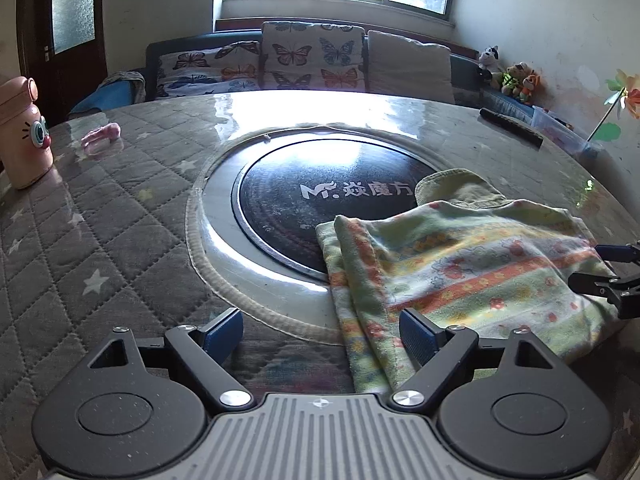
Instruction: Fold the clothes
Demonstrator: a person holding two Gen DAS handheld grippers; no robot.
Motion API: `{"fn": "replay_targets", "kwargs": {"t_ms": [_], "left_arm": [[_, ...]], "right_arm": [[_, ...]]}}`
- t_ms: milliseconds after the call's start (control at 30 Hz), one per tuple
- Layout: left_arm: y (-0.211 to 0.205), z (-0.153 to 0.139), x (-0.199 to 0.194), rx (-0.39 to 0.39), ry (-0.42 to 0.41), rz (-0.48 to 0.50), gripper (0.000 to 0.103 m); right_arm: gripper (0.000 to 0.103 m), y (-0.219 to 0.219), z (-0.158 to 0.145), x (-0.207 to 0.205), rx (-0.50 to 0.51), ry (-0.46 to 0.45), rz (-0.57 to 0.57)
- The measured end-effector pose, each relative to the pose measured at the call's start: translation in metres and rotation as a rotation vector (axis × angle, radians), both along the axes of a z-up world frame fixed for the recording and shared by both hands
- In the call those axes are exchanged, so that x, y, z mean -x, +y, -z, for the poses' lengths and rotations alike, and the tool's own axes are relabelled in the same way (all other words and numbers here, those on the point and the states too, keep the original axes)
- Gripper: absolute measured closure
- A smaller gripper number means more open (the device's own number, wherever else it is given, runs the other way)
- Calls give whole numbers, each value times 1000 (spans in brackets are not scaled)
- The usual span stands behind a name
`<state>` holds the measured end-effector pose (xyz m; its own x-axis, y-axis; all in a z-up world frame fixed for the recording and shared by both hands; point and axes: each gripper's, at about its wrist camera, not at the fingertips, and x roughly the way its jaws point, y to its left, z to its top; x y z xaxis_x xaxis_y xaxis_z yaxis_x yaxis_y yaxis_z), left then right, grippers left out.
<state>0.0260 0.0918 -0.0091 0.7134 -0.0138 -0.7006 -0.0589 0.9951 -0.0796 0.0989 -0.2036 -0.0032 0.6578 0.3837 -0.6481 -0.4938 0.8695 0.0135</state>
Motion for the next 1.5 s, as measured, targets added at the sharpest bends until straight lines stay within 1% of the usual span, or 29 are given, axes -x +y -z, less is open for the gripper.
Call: {"fn": "replay_targets", "kwargs": {"t_ms": [33,67,100,133,267,333,400,533,567,667,767,867,967,1033,1067,1100,1133,1167,1200,1300,1400,1500], "left_arm": [[0,0,-1,-2,4,-4,11],[0,1,-2,-5,4,-10,5],[1,1,-2,-9,5,-15,2],[1,1,-2,-13,3,-16,0],[5,0,-4,-22,8,-29,0],[9,-1,-4,-19,10,-43,0],[11,-3,-4,-18,4,-52,0],[14,-6,-6,-5,5,-63,0],[15,-6,-7,0,6,-66,0],[19,-7,-11,28,17,-80,0],[22,-8,-13,58,25,-92,0],[25,-8,-15,90,33,-103,0],[28,-7,-17,129,45,-112,0],[30,-7,-17,159,52,-115,0],[31,-7,-17,175,55,-116,0],[31,-7,-17,190,58,-118,0],[32,-7,-17,204,60,-120,0],[33,-7,-17,218,62,-123,0],[33,-8,-18,229,63,-124,0],[34,-9,-19,291,72,-121,0],[35,-10,-21,391,87,-112,0],[34,-9,-27,468,96,-105,1]], "right_arm": [[0,1,-2,1,12,-11,-2],[0,3,-4,3,22,-23,-5],[0,4,-7,5,24,-33,-12],[0,5,-10,7,19,-36,-21],[0,12,-22,15,5,-46,-68],[0,20,-28,21,5,-54,-113],[5,33,-35,30,9,-65,-172],[9,63,-42,46,19,-76,-307],[11,71,-43,50,21,-77,-342],[18,96,-41,62,53,-88,-449],[21,117,-38,72,80,-100,-544],[29,142,-32,84,120,-116,-641],[38,162,-24,93,169,-141,-698],[43,171,-19,97,206,-166,-714],[48,173,-17,99,219,-180,-714],[57,176,-16,101,231,-195,-715],[63,177,-15,103,236,-205,-715],[70,176,-16,103,228,-206,-712],[76,175,-18,103,213,-203,-708],[87,168,-26,102,166,-203,-691],[92,160,-35,102,120,-207,-667],[93,151,-43,100,75,-200,-642]]}}
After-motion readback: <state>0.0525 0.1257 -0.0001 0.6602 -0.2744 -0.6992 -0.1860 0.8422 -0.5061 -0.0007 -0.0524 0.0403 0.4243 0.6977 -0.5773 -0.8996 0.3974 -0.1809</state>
